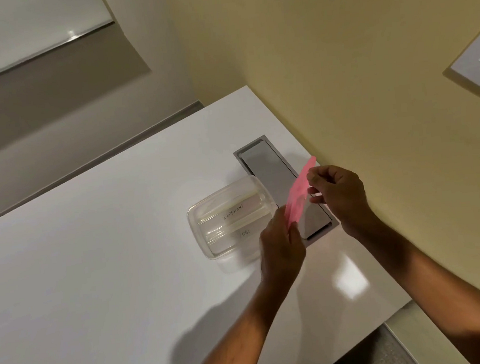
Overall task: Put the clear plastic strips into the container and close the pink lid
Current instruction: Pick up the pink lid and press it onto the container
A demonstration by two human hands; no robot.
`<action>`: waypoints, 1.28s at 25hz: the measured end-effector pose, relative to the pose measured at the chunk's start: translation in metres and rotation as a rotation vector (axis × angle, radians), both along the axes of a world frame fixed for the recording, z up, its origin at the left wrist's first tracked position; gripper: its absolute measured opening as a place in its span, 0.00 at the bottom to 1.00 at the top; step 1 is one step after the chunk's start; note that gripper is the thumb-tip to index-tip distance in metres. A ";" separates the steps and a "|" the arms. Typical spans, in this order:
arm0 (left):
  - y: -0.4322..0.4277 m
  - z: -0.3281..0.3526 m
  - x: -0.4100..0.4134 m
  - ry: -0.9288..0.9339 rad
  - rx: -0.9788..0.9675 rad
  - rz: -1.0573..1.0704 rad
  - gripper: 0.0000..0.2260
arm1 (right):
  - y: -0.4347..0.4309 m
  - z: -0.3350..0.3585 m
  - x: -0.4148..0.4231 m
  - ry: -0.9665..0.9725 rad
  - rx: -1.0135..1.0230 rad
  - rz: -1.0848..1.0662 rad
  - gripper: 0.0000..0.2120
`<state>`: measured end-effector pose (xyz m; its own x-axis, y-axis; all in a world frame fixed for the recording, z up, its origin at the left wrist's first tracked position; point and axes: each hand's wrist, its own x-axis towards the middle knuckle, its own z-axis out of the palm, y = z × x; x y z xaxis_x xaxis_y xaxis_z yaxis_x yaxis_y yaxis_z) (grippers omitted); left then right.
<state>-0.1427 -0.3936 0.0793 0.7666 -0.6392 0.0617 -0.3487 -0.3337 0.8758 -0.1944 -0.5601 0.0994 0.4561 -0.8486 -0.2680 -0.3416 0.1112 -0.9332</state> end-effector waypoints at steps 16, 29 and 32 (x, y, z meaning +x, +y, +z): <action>0.078 -0.013 0.099 0.614 -0.010 0.482 0.14 | 0.009 -0.042 0.052 0.289 -0.084 0.142 0.09; 0.096 -0.044 0.148 0.330 0.430 0.524 0.18 | 0.025 -0.069 0.102 0.350 -0.132 0.161 0.06; 0.098 -0.048 0.148 0.338 0.427 0.520 0.17 | 0.025 -0.077 0.106 0.376 -0.160 0.178 0.07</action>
<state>0.0052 -0.2957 0.0309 0.9093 -0.1049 -0.4028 0.2116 -0.7167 0.6645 -0.0881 -0.5349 0.0220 0.4951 -0.8097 -0.3151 -0.6611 -0.1157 -0.7414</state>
